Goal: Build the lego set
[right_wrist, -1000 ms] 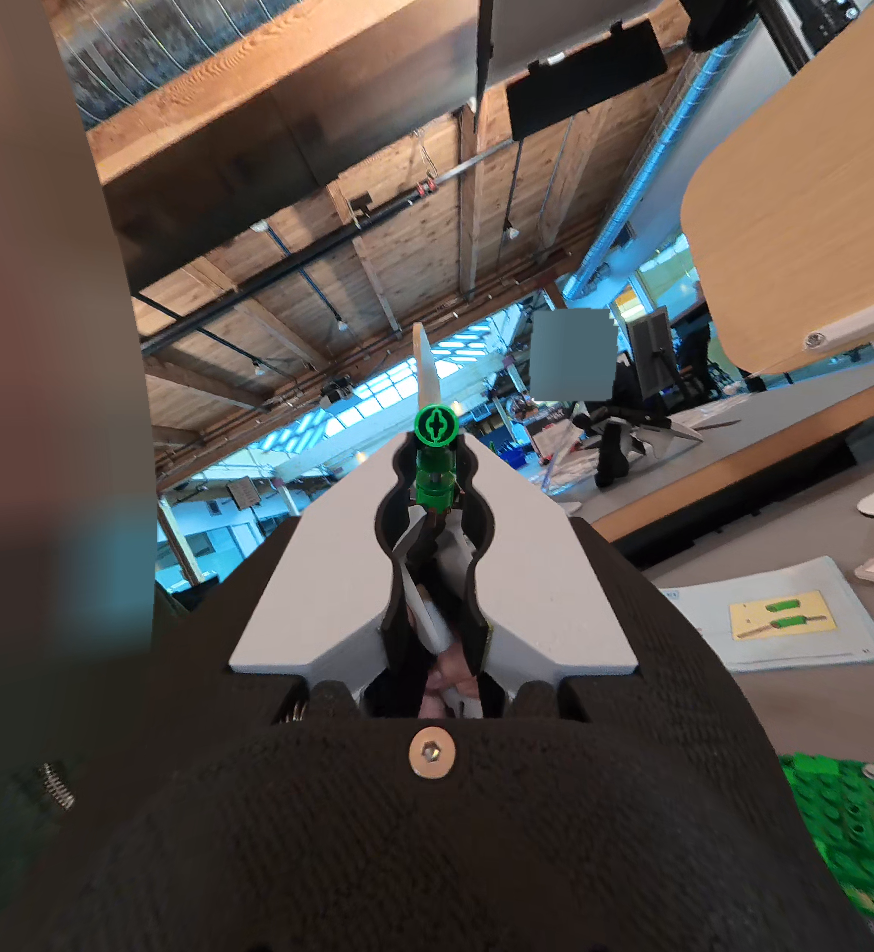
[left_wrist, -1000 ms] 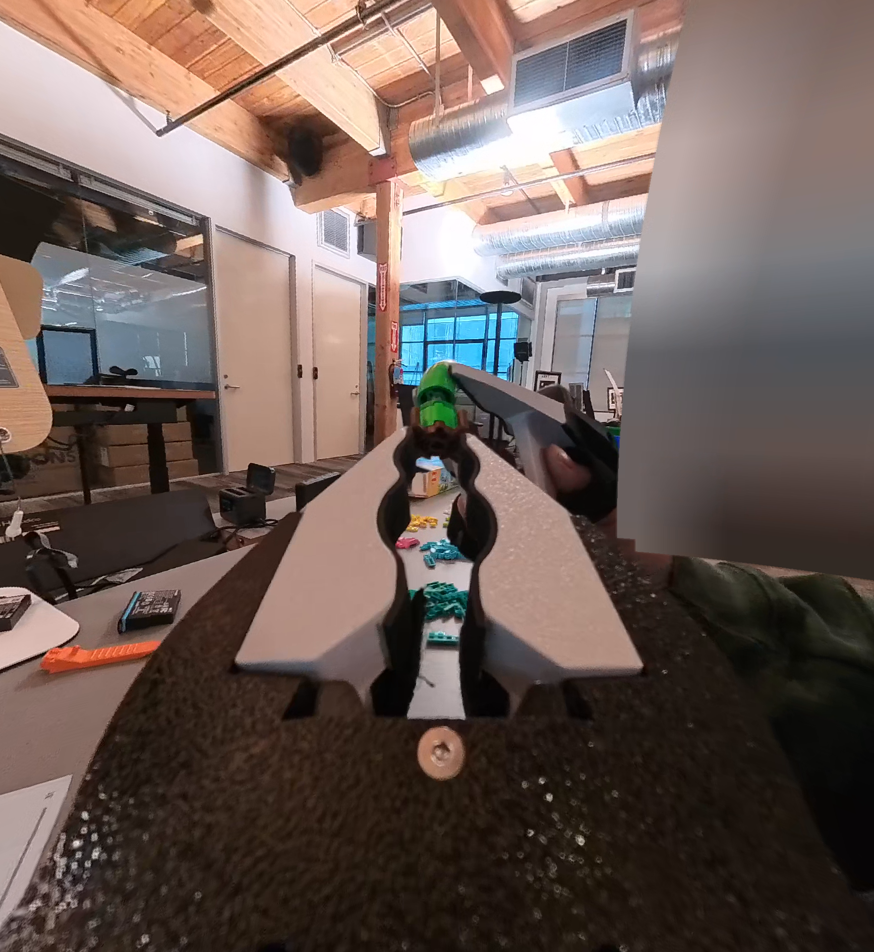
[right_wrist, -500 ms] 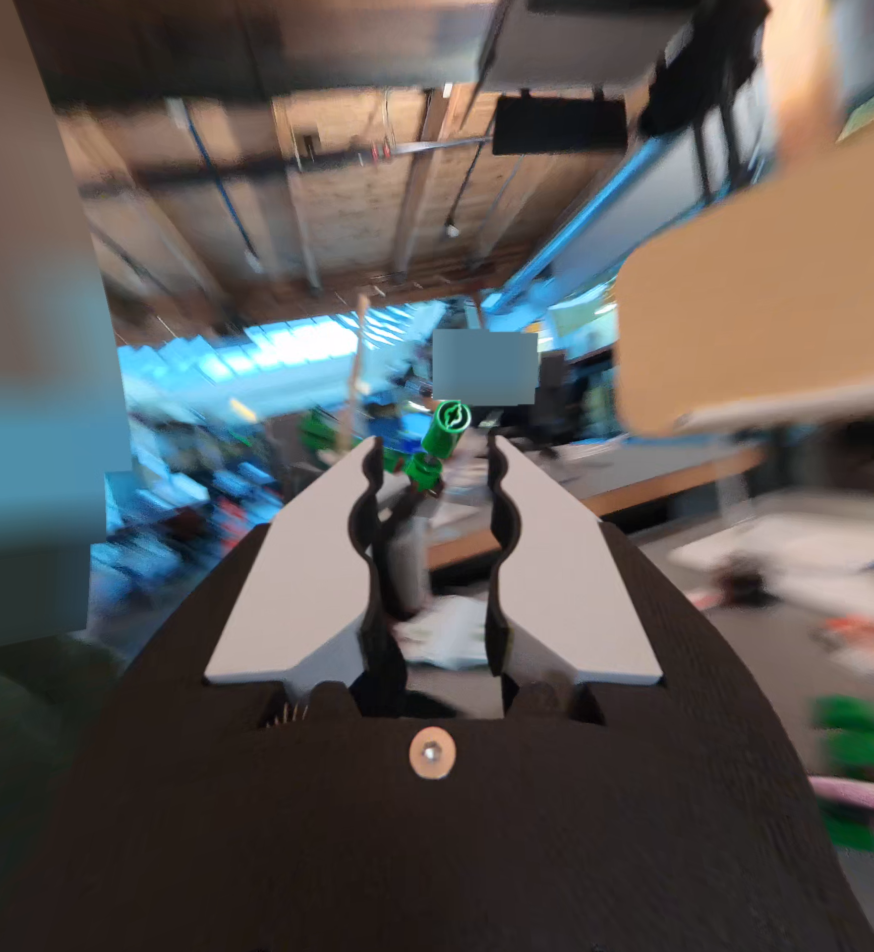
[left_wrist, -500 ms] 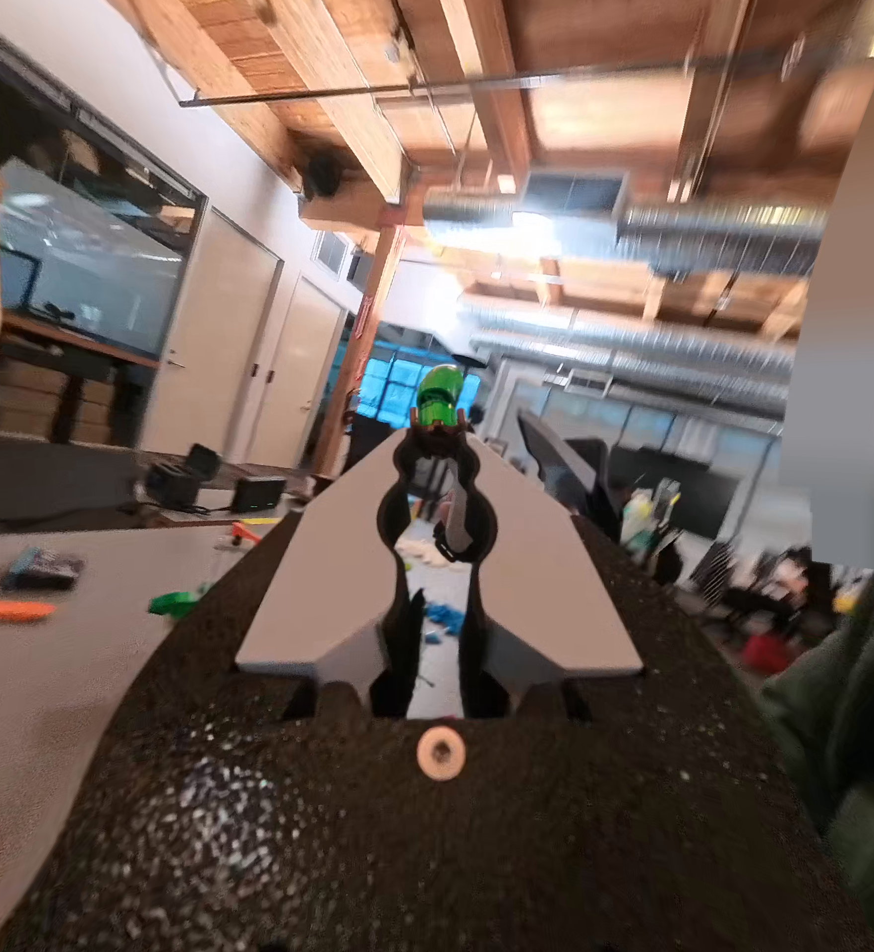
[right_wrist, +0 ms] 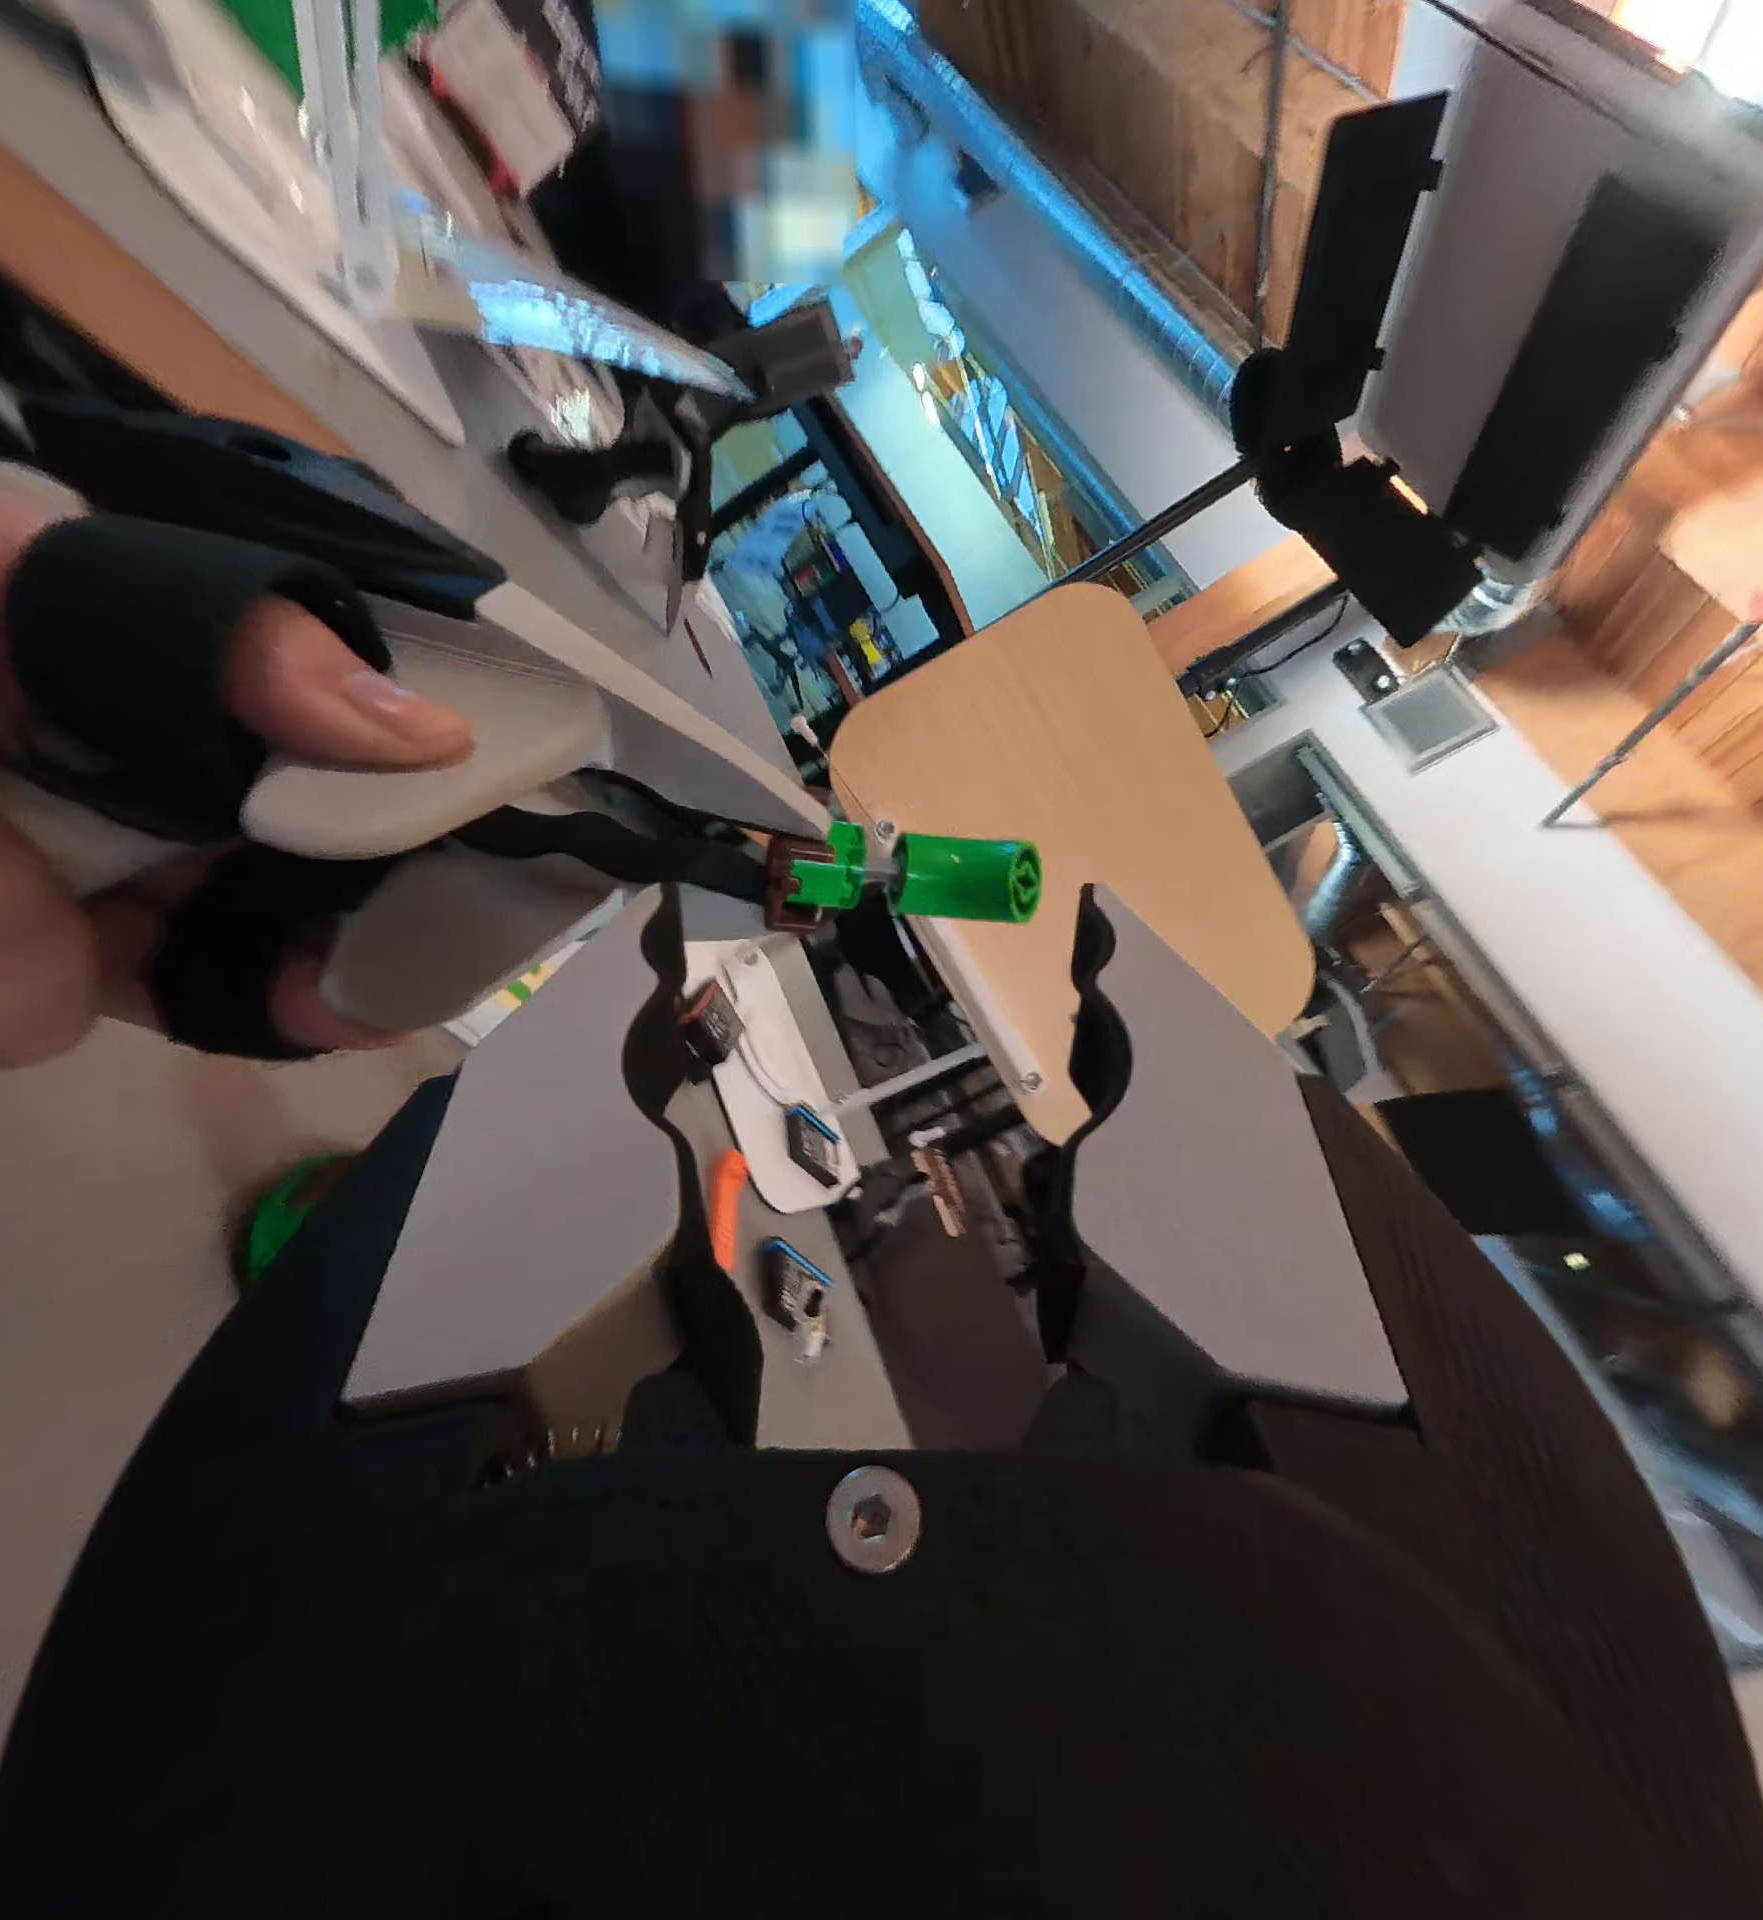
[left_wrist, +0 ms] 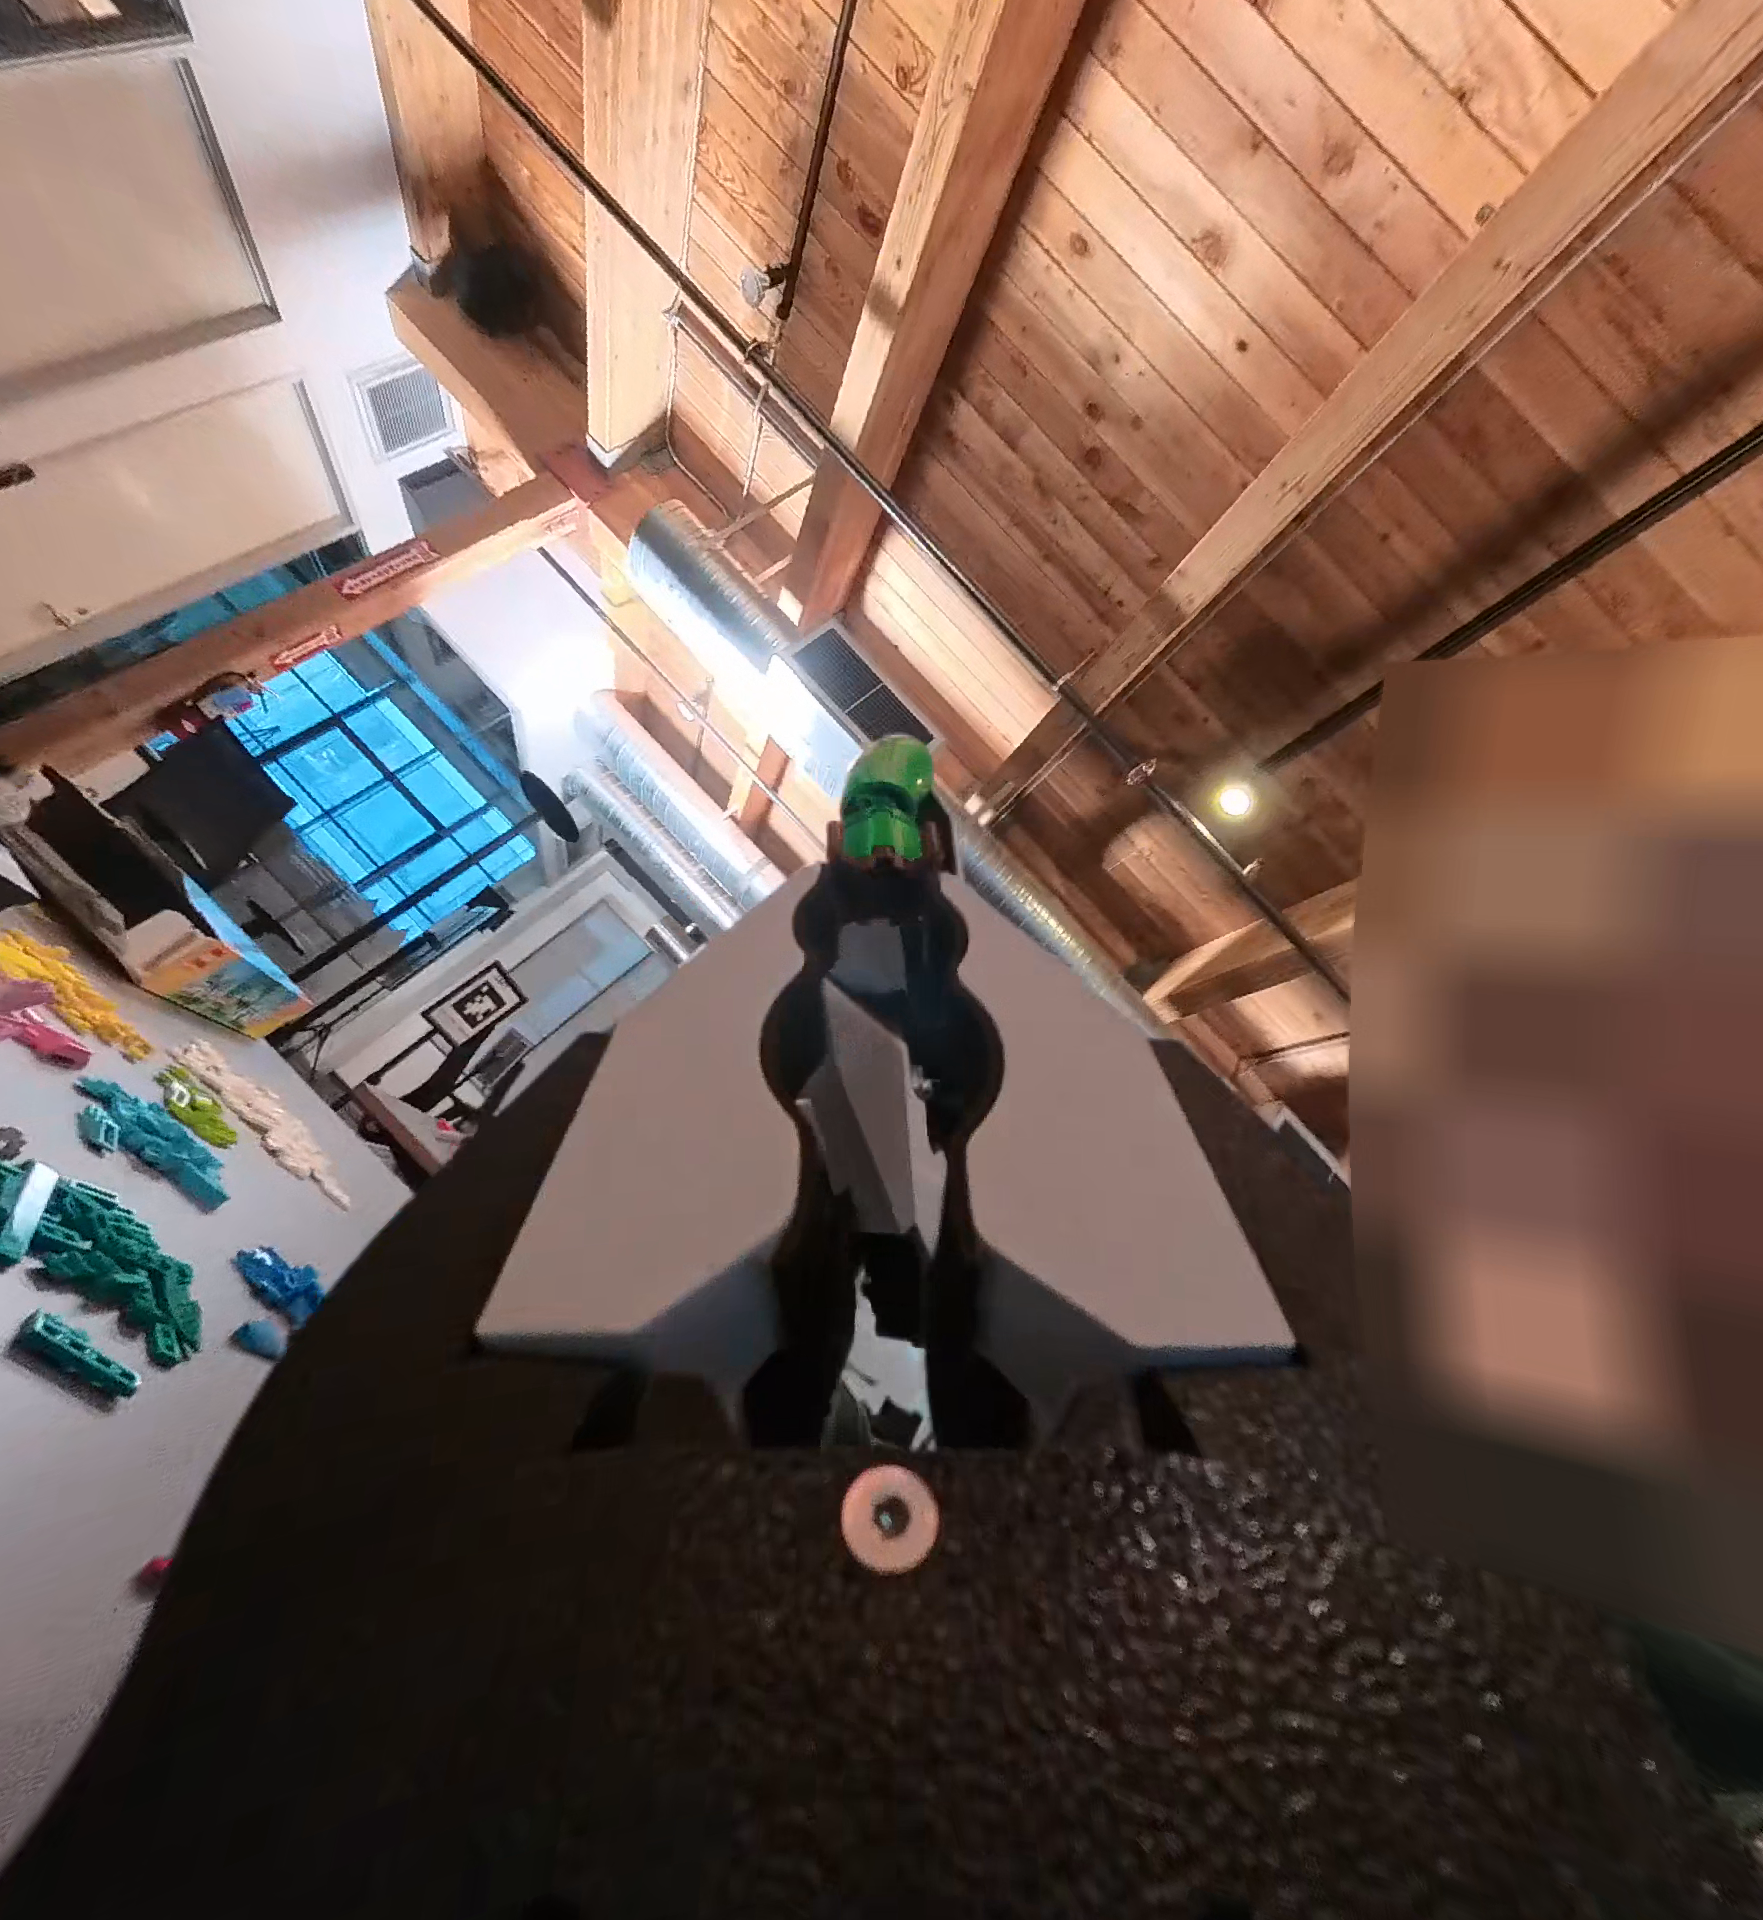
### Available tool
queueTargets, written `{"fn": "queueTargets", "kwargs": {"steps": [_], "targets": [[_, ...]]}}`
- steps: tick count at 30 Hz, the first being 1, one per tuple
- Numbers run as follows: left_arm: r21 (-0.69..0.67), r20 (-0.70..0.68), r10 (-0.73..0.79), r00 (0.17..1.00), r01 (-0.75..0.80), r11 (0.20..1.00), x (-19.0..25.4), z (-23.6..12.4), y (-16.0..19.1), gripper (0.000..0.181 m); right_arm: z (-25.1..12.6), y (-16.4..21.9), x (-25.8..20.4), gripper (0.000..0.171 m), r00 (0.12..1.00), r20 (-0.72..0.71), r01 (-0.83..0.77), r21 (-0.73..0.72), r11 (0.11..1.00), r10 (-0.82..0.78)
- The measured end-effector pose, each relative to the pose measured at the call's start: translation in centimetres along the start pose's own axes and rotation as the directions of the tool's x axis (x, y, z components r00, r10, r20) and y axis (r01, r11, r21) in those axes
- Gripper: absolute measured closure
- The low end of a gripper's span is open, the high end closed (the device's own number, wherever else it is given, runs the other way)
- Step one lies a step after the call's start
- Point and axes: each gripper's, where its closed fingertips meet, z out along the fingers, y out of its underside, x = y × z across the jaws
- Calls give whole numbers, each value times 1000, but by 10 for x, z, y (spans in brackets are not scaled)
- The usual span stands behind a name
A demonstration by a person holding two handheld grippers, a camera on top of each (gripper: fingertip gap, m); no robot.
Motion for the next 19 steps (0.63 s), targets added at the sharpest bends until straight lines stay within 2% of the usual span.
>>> {"fn": "queueTargets", "kwargs": {"steps": [3,9,14,19], "targets": [[12,1,-15,1000,15,1000,-2,-1,-1,168,1,1,-2,99,999,11,30,-17,999,-30],[-2,-7,-46,999,46,999,-3,-1,3,168,-6,3,-2,91,992,56,116,-30,993,-114],[-26,-38,-127,991,126,992,-4,1,11,168,-11,5,-4,110,982,94,166,-42,985,-162],[-11,-62,-215,975,215,977,-6,0,12,167,-13,7,-5,114,982,124,146,-56,988,-139]]}}
